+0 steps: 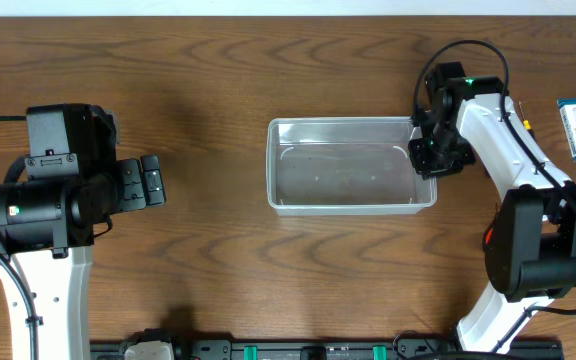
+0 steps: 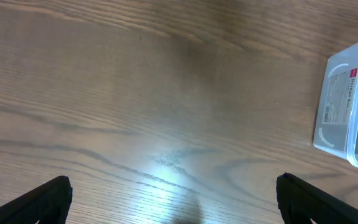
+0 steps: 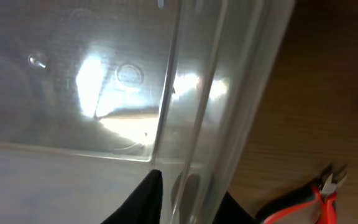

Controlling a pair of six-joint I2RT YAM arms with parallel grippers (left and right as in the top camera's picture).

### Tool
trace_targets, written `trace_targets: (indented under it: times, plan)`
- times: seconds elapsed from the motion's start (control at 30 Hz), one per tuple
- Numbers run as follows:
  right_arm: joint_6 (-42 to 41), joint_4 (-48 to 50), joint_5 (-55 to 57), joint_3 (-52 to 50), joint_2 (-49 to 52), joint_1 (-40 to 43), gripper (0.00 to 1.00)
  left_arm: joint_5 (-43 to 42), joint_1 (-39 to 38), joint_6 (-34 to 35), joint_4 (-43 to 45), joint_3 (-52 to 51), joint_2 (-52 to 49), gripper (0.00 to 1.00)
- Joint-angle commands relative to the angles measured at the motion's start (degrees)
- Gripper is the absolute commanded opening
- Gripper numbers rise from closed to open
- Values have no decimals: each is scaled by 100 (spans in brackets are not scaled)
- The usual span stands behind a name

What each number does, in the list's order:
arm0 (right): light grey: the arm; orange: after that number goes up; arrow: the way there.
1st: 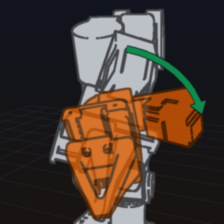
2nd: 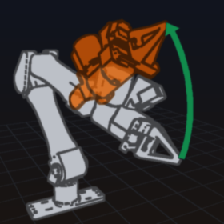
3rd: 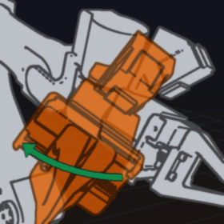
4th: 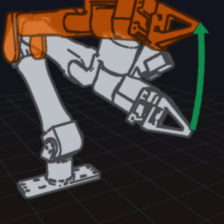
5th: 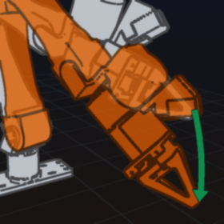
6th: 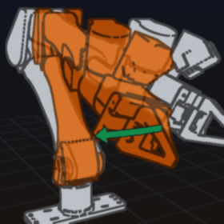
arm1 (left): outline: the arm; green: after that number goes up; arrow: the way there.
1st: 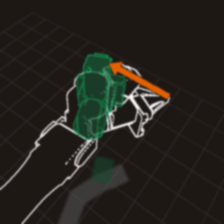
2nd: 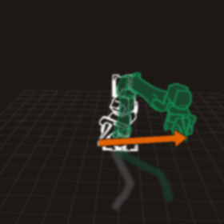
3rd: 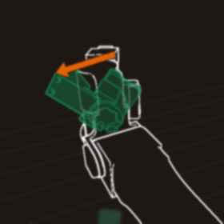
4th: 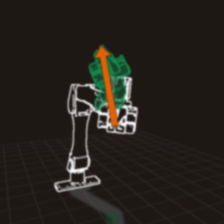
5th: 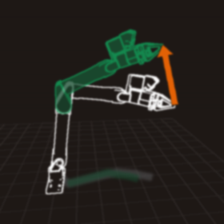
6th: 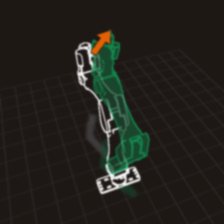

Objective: Pack container

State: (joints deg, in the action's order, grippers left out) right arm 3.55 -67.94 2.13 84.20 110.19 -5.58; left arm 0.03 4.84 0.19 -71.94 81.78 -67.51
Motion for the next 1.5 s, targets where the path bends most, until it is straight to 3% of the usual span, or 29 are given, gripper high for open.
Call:
trace_targets:
  times: [0.0,0.67,1.13,1.37,1.47]
  plan:
    - [258,61,-4,-48,-26,4,26,44,28,55,-4,20,-35,98]
    - [826,393,-9,-48,-26,42,30,44,28,55,-2,20,-35,98]
    - [1453,599,-24,-48,-26,42,42,44,28,55,-4,20,-35,98]
    - [1582,625,-26,-48,-26,42,42,46,28,55,-4,20,-35,98]
    - [1604,643,-22,-48,-26,44,36,44,28,55,-4,20,-35,98]
